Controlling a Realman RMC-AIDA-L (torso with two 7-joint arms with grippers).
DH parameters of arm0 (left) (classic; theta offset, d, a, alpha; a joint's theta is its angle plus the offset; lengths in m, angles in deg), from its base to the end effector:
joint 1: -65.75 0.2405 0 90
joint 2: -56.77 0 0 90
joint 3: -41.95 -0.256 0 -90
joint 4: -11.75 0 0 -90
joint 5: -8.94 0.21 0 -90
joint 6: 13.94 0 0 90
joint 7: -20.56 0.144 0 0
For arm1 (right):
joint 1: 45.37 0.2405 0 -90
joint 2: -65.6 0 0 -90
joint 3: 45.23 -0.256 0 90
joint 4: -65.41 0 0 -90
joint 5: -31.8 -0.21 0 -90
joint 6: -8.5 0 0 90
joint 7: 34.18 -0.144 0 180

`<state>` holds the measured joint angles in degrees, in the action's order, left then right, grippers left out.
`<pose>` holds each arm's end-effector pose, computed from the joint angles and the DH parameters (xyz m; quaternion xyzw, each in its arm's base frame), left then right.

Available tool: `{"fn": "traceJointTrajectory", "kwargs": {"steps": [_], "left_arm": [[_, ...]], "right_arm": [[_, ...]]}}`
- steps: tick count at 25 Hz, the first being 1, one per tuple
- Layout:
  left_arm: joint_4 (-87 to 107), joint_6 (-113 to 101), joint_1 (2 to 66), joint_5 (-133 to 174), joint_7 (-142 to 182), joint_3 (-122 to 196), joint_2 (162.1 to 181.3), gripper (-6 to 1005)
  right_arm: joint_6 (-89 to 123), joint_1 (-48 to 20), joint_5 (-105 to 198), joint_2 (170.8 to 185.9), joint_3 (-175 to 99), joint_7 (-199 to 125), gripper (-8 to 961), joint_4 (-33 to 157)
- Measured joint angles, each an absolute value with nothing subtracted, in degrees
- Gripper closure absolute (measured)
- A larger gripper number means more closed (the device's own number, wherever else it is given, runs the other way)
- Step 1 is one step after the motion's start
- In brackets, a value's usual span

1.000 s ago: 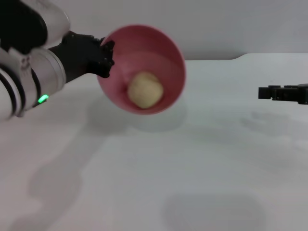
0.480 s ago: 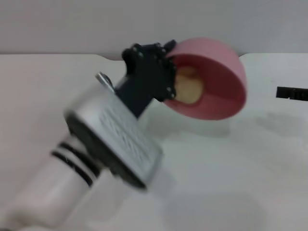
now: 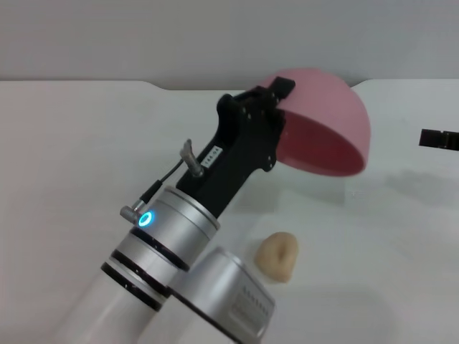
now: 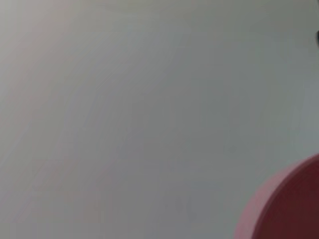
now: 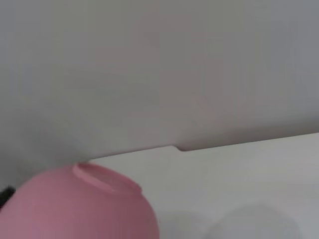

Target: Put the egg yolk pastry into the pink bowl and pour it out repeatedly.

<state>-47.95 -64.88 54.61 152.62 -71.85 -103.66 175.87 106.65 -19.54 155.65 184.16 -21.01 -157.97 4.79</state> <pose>-0.1367 0.2583 -0.1073 -0.7058 0.3799 -0.0869 0.5916 0.2897 0.3177 0.0990 -0.8068 0.5032 0.2538 0.1773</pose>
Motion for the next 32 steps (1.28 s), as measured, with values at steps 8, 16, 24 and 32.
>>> {"fn": "traceJointTrajectory", "kwargs": {"steps": [8, 16, 24, 32], "left_arm": [[-59.34, -54.26, 55.31, 130.4, -75.15, -94.54, 175.21, 1001], [-65.59, 10.0, 54.66, 107.84, -86.06, -53.93, 174.69, 1001], [-57.48, 55.75, 42.32, 127.56, -112.95, -22.69, 172.69, 1000], [-71.16, 75.68, 42.59, 153.55, -128.31, -14.27, 172.17, 1001]], "right_arm": [[106.88, -18.09, 155.5, 184.09, -16.65, -157.4, 417, 6.02], [104.19, -14.53, 155.39, 184.21, -4.13, -156.18, 416, 7.87], [96.44, -10.91, 155.42, 184.39, 10.72, -155.14, 416, 9.18], [88.17, -4.59, 155.67, 184.52, 29.62, -155.49, 383, 16.51]]}}
